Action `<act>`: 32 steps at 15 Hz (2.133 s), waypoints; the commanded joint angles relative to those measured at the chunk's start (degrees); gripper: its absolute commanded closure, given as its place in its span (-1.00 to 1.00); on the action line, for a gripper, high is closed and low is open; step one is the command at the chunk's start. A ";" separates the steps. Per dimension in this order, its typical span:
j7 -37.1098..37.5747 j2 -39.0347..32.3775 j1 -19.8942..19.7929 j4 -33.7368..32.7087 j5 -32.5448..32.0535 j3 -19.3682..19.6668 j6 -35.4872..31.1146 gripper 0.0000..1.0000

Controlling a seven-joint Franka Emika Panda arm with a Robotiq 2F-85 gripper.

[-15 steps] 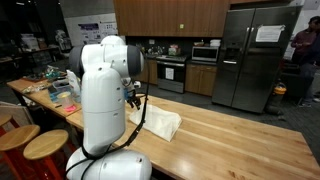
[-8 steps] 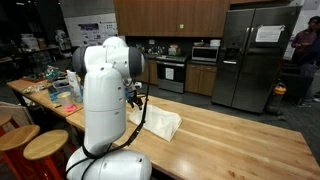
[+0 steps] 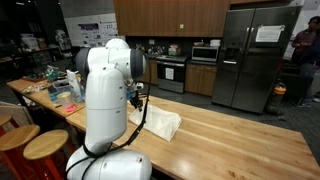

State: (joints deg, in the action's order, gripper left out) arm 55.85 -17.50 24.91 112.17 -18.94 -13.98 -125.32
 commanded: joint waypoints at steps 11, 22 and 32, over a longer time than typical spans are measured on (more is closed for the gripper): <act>-5.35 1.44 0.40 -0.93 8.17 -2.41 -1.14 0.96; -23.06 13.25 -1.24 -0.40 29.99 -7.00 -2.75 0.96; -46.05 24.67 -9.54 5.54 56.20 0.09 -1.75 0.96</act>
State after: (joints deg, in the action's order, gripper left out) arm 16.08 3.25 17.91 113.61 31.21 -16.98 -127.96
